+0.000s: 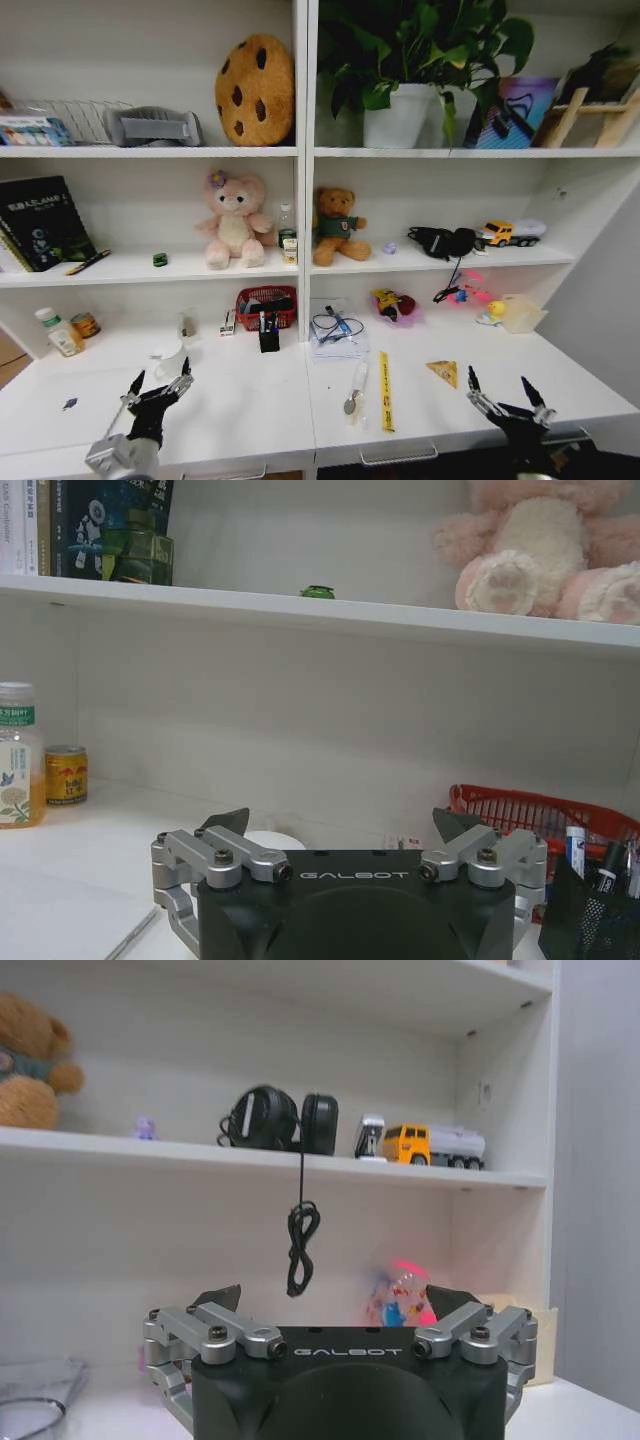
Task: Organize the objects on the table.
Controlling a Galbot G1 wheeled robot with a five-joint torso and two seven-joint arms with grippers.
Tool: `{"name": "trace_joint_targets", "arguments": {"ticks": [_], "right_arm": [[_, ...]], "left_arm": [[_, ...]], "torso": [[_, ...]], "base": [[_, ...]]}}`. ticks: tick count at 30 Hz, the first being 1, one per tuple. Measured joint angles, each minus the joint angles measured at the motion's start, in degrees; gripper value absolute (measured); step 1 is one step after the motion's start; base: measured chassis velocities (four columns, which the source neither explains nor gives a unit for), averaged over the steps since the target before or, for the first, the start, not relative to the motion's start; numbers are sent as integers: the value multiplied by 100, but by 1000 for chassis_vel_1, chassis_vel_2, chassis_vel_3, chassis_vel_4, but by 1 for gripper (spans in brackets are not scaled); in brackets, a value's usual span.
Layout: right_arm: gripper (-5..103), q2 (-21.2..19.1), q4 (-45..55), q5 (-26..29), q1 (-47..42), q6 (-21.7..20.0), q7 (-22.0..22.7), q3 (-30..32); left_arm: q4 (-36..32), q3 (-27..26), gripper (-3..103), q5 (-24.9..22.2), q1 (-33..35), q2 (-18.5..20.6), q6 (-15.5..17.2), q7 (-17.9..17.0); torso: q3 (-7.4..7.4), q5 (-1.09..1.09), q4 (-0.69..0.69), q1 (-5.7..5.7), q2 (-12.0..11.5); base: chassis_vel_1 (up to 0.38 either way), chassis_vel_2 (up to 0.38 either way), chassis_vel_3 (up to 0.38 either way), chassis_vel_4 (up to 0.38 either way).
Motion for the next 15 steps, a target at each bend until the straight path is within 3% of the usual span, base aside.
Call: {"name": "trace_joint_targets", "arguments": {"ticks": [4, 9, 15], "right_arm": [[100, -404, -336, 306, 460, -628, 165, 1], [100, -727, -1011, 326, 905, -919, 173, -203], [100, -884, -1487, 266, 1180, -935, 76, -493]], "left_arm": [[0, 1, 100, 0, 3, -19, -1, -1], [0, 12, 100, 0, -1, -24, -1, -5], [0, 24, 100, 0, -5, -21, 1, -12]], "torso": [[0, -1, 0, 0, 0], [0, 1, 0, 0, 0], [0, 0, -2, 0, 0]], "base": [[0, 0, 0, 0], [0, 0, 0, 0], [0, 0, 0, 0]]}}
